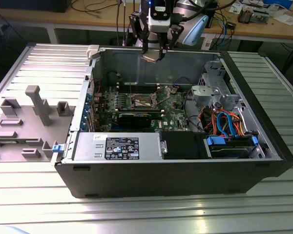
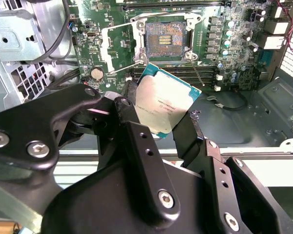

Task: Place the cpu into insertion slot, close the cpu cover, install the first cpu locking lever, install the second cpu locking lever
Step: 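Place the cpu into insertion slot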

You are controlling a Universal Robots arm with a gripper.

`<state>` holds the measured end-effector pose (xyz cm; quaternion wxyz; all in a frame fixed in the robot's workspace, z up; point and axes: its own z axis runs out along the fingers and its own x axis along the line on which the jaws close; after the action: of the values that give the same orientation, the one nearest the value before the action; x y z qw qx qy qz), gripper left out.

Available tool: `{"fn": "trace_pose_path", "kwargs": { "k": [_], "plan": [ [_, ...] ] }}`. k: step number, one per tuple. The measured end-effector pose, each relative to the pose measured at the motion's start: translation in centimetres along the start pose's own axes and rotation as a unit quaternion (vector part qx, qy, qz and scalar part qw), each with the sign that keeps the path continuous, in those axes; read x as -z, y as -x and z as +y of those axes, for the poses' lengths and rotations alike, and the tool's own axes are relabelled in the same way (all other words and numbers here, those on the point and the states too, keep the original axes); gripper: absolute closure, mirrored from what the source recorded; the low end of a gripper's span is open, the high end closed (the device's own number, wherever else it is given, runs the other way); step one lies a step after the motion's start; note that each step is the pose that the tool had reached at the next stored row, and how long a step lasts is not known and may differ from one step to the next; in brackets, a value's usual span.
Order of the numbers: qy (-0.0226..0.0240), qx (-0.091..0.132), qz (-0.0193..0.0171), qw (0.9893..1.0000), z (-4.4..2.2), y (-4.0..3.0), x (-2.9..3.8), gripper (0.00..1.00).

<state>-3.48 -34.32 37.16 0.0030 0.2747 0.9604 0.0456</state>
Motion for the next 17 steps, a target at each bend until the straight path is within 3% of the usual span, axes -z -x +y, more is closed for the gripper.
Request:
{"fn": "trace_pose_path", "kwargs": {
  "k": [17],
  "plan": [
    [0.0002,-0.010,-0.0009,1.0000,0.00,0.00,0.00,0.46]
  ]
}}
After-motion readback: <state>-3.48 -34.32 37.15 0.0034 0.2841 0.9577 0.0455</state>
